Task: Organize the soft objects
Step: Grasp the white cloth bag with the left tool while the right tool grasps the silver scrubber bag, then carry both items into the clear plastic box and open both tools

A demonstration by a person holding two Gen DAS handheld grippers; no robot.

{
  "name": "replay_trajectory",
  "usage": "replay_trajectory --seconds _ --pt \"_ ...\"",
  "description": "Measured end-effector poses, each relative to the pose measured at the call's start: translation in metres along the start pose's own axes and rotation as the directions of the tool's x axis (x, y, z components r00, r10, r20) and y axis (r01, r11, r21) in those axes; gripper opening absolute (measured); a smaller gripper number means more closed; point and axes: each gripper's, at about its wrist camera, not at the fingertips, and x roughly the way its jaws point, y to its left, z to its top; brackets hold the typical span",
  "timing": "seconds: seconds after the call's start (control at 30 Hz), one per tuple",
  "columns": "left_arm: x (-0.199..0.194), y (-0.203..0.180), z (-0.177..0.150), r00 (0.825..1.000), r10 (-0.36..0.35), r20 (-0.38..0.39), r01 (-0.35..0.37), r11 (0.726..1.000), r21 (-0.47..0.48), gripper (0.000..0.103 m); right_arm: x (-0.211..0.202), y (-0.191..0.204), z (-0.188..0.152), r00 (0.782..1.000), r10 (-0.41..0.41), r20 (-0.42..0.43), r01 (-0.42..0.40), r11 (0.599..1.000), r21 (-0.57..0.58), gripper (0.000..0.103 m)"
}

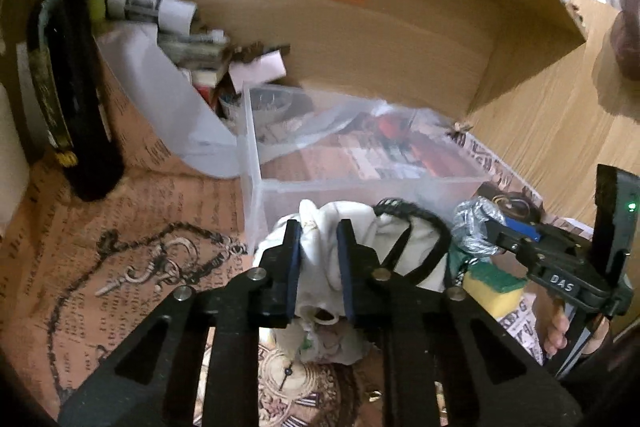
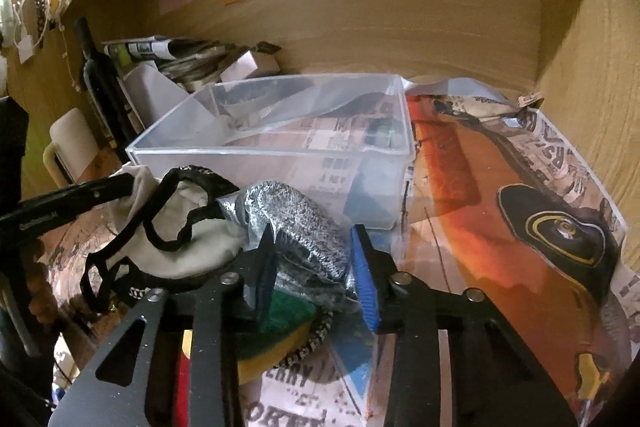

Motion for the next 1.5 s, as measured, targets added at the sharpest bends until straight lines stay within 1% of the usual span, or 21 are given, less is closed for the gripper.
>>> replay_trajectory --seconds 0.03,0.13,0.33,0.57,0.7,0.8,0.83,0.87,0.9,0.93,0.97,1.0,1.07,1.17,1.2,1.33,1.37,1.4,1.43,1.47,1.5 --pt "-0.005 -0.002 0.002 1.000 0.003 0.012 -0.003 1.000 0.007 0.016 -0.001 0.000 0.000 1.000 0.000 0.005 0.000 1.000 -0.001 0.026" --pt "-0.019 -0.006 0.006 0.999 0.008 0.053 -0.009 1.000 0.021 0.016 -0.007 0.000 0.002 1.000 -0.001 0.023 0.001 1.000 -0.001 0.025" --pt "-0.040 -0.011 0.025 0.991 0.008 0.132 -0.013 0.999 0.034 0.016 -0.028 0.001 0.013 0.996 0.001 0.095 -0.002 1.000 0.003 0.025" --pt "-0.042 -0.017 0.054 0.980 0.027 0.198 -0.041 0.997 0.069 0.016 -0.049 0.002 0.037 0.979 0.008 0.203 -0.008 1.000 -0.001 0.025" --pt "-0.037 -0.021 0.069 0.976 0.036 0.214 -0.058 0.994 0.096 0.016 -0.048 0.006 0.053 0.970 0.004 0.243 0.000 1.000 -0.014 0.025" --pt "-0.028 -0.018 0.071 0.986 0.055 0.160 -0.072 0.993 0.098 0.017 -0.041 0.008 0.061 0.969 0.010 0.246 -0.005 1.000 -0.020 0.025" --pt "-0.026 -0.017 0.068 0.988 0.053 0.146 -0.068 0.993 0.096 0.021 -0.041 0.010 0.061 0.969 0.012 0.245 -0.007 1.000 -0.023 0.025" --pt "-0.024 -0.015 0.064 0.991 0.055 0.123 -0.067 0.993 0.094 0.030 -0.038 0.011 0.061 0.971 0.015 0.240 -0.009 1.000 -0.026 0.025" --pt "-0.021 -0.013 0.060 0.992 0.065 0.104 -0.074 0.993 0.092 0.045 -0.035 0.011 0.061 0.972 0.019 0.234 -0.013 1.000 -0.027 0.025" --pt "-0.019 -0.010 0.054 0.993 0.078 0.084 -0.085 0.993 0.086 0.054 -0.033 0.011 0.060 0.973 0.021 0.229 -0.015 0.999 -0.028 0.025" --pt "-0.018 -0.007 0.048 0.994 0.083 0.070 -0.089 0.993 0.081 0.066 -0.030 0.011 0.060 0.975 0.023 0.219 -0.018 0.999 -0.027 0.025" --pt "-0.017 -0.005 0.044 0.995 0.083 0.061 -0.088 0.993 0.076 0.071 -0.028 0.011 0.059 0.977 0.026 0.212 -0.021 0.999 -0.026 0.025" --pt "-0.015 -0.001 0.033 0.996 0.082 0.025 -0.084 0.994 0.077 0.075 -0.024 0.009 0.058 0.979 0.031 0.200 -0.027 0.999 -0.021 0.025" --pt "-0.007 0.000 0.016 0.997 0.041 -0.059 -0.036 0.996 0.084 0.092 -0.019 0.007 0.058 0.982 0.028 0.186 -0.025 1.000 -0.017 0.025" --pt "-0.004 -0.001 0.010 0.996 0.033 -0.078 -0.026 0.996 0.086 0.093 -0.018 0.007 0.058 0.983 0.027 0.183 -0.025 1.000 -0.016 0.025" --pt "0.007 -0.005 -0.008 0.992 0.039 -0.122 -0.026 0.994 0.102 0.093 -0.015 0.008 0.056 0.985 0.027 0.169 -0.026 1.000 -0.013 0.025" --pt "0.009 -0.005 -0.010 0.992 0.032 -0.126 -0.021 0.995 0.093 0.088 -0.014 0.007 0.056 0.986 0.027 0.166 -0.026 1.000 -0.014 0.025" --pt "0.010 -0.004 -0.012 0.991 0.021 -0.129 -0.011 0.997 0.079 0.075 -0.014 0.008 0.055 0.986 0.028 0.162 -0.026 1.000 -0.014 0.025" --pt "0.012 -0.004 -0.012 0.991 0.010 -0.135 0.000 0.997 0.073 0.068 -0.013 0.008 0.054 0.987 0.027 0.159 -0.025 1.000 -0.015 0.025" --pt "0.012 -0.003 -0.012 0.990 0.001 -0.142 0.009 0.998 0.069 0.055 -0.013 0.008 0.054 0.987 0.026 0.157 -0.024 1.000 -0.016 0.025" --pt "0.012 -0.003 -0.012 0.990 -0.008 -0.141 0.017 0.998 0.065 0.045 -0.013 0.008 0.054 0.987 0.025 0.156 -0.022 1.000 -0.017 0.025"
